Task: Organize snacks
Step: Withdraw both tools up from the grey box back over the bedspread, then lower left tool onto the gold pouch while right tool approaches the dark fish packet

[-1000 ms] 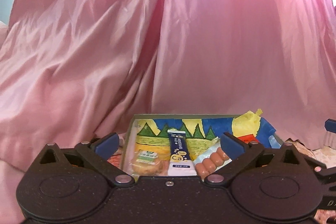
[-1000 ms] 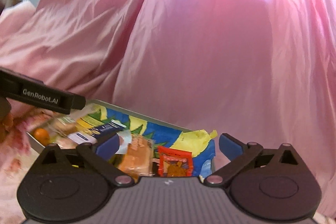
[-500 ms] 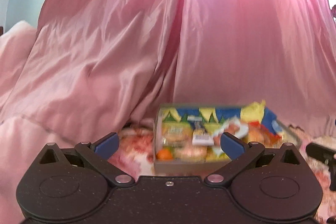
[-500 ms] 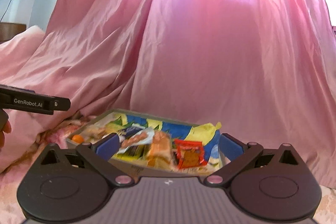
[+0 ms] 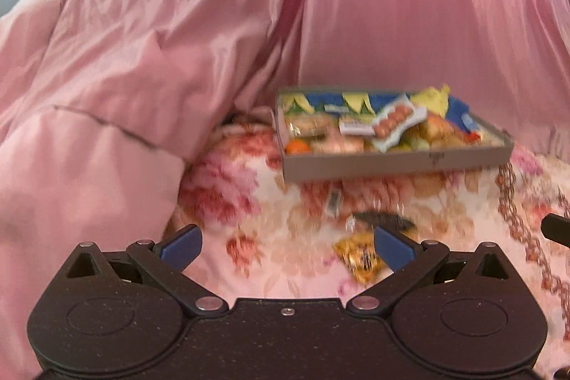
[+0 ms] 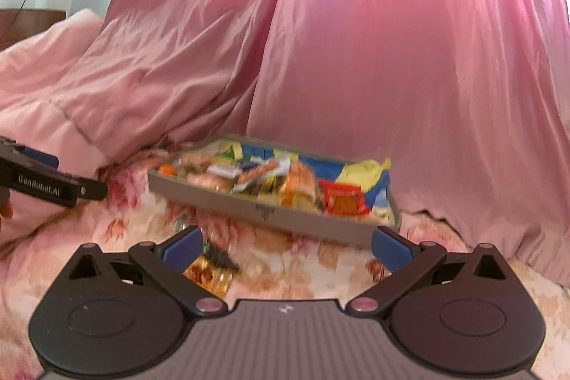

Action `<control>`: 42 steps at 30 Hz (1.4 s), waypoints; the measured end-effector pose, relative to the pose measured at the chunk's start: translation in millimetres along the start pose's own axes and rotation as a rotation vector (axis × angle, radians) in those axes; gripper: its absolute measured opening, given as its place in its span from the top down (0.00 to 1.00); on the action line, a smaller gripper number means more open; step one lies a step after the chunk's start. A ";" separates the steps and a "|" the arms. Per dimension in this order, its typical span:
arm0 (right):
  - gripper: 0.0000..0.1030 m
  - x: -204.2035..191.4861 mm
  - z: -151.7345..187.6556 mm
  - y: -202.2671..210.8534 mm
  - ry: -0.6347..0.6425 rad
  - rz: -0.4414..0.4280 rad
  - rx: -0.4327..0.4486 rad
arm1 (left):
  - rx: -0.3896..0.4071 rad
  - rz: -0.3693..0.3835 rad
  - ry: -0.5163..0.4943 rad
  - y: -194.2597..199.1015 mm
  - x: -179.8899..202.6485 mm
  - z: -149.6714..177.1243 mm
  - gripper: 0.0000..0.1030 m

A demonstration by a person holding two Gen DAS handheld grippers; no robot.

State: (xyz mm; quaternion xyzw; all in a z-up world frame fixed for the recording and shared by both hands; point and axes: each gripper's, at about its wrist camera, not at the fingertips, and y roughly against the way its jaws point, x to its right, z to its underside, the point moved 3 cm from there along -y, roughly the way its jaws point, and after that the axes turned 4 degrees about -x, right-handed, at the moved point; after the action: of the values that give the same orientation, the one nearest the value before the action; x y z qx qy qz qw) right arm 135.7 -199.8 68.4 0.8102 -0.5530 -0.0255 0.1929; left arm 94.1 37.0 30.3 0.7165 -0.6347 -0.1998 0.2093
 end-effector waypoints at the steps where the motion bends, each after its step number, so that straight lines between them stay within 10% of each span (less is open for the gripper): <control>1: 0.00 -1.3 3.1 0.4 0.001 -0.002 -0.010 | -0.020 0.007 -0.002 -1.2 1.3 4.0 0.01; 42: 0.00 -15.1 70.2 -44.5 -0.070 -0.076 -0.314 | -0.203 0.112 -0.098 -50.9 30.0 39.9 0.01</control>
State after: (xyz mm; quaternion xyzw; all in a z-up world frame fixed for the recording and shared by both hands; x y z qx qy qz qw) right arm 151.4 -192.0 -14.3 0.7890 -0.5176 -0.1472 0.2965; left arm 117.6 10.8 -31.7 0.6445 -0.6596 -0.2859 0.2603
